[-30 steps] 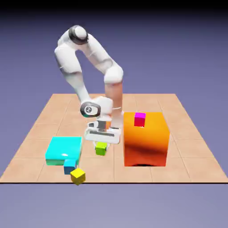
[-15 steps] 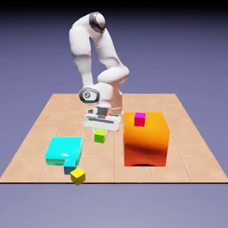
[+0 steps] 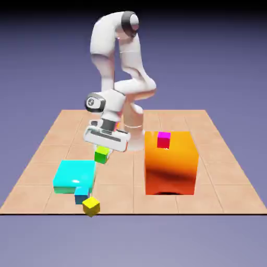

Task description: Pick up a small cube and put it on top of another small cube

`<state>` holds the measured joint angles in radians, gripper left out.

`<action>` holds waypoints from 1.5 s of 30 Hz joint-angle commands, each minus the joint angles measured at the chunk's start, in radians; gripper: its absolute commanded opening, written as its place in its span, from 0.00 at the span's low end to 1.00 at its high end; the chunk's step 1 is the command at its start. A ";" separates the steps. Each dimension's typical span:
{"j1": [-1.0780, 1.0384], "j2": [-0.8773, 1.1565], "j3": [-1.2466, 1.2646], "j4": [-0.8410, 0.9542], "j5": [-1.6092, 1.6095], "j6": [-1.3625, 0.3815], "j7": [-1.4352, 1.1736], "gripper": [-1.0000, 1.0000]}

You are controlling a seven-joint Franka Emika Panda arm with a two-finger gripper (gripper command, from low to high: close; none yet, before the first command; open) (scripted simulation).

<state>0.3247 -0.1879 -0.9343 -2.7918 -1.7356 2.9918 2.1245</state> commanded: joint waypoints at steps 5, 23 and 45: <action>-0.178 0.056 0.181 0.028 0.155 0.036 -0.128 0.00; -0.817 0.257 0.834 0.129 0.711 0.169 -0.588 0.00; -0.756 0.589 0.853 0.251 1.369 0.402 -1.101 0.00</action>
<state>-0.4316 0.4013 -0.0811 -2.5404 -0.3677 3.3940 1.0244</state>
